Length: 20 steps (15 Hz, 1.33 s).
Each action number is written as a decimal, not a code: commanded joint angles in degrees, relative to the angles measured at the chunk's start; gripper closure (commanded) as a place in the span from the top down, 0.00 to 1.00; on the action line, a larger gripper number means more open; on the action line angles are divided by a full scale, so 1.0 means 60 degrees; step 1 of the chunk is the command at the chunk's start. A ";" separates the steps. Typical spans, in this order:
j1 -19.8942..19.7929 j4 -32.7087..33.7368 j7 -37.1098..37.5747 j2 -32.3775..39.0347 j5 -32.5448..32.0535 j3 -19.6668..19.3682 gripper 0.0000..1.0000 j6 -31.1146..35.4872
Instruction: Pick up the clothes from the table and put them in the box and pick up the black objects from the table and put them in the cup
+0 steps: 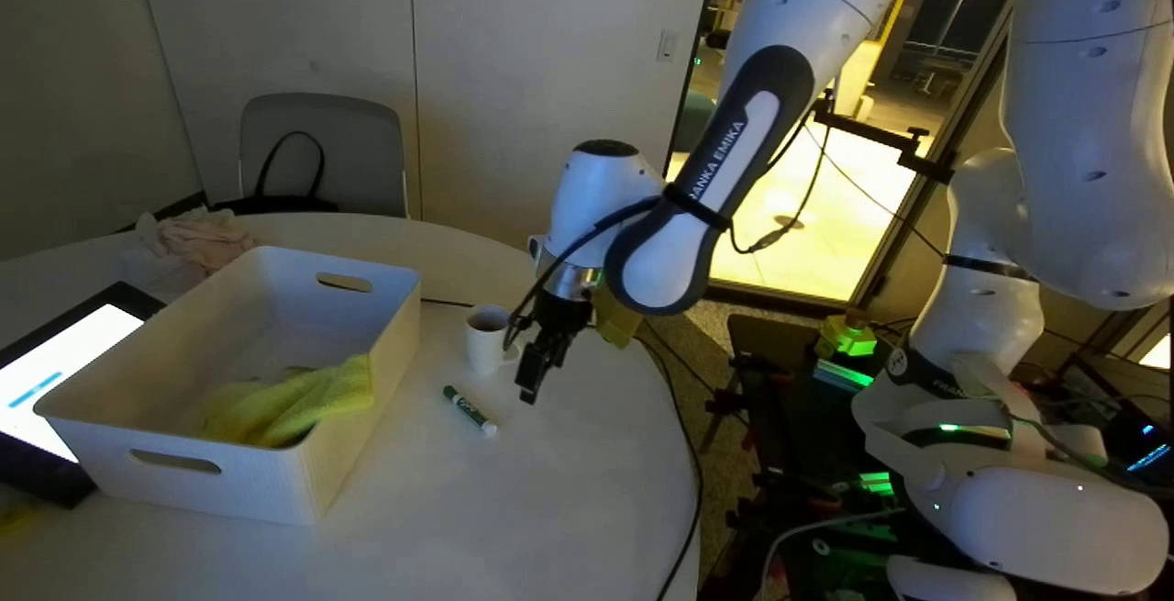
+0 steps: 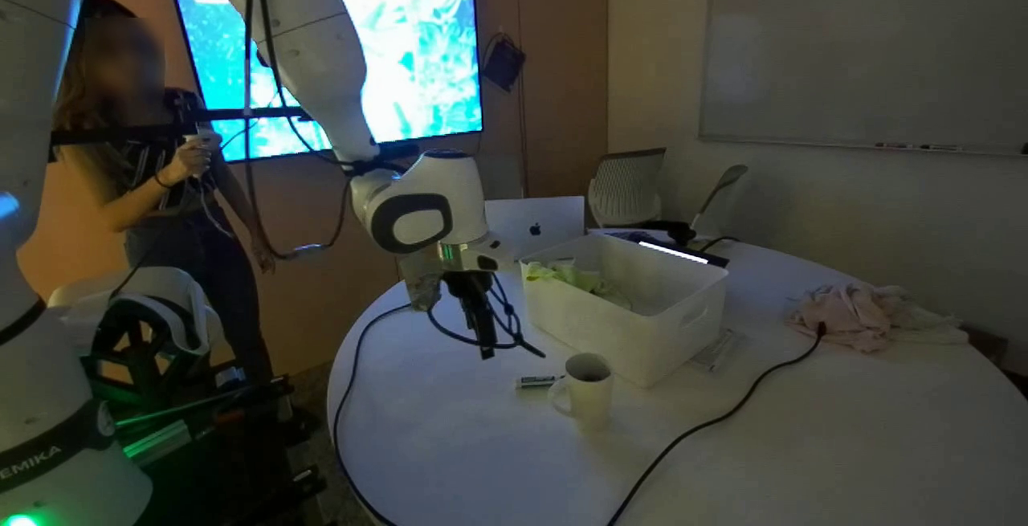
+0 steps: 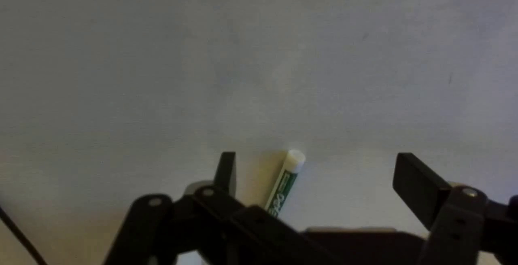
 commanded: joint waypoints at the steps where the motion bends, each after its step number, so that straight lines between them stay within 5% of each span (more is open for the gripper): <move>1: -0.0140 0.1961 -0.0198 0.1276 -0.0246 -0.0029 1.00 -0.0461; 11: 0.0320 0.3133 -0.0357 0.1989 -0.0618 0.0171 1.00 -0.2511; 20: 0.0967 0.4438 -0.0046 0.3117 -0.0889 -0.0036 1.00 -0.2504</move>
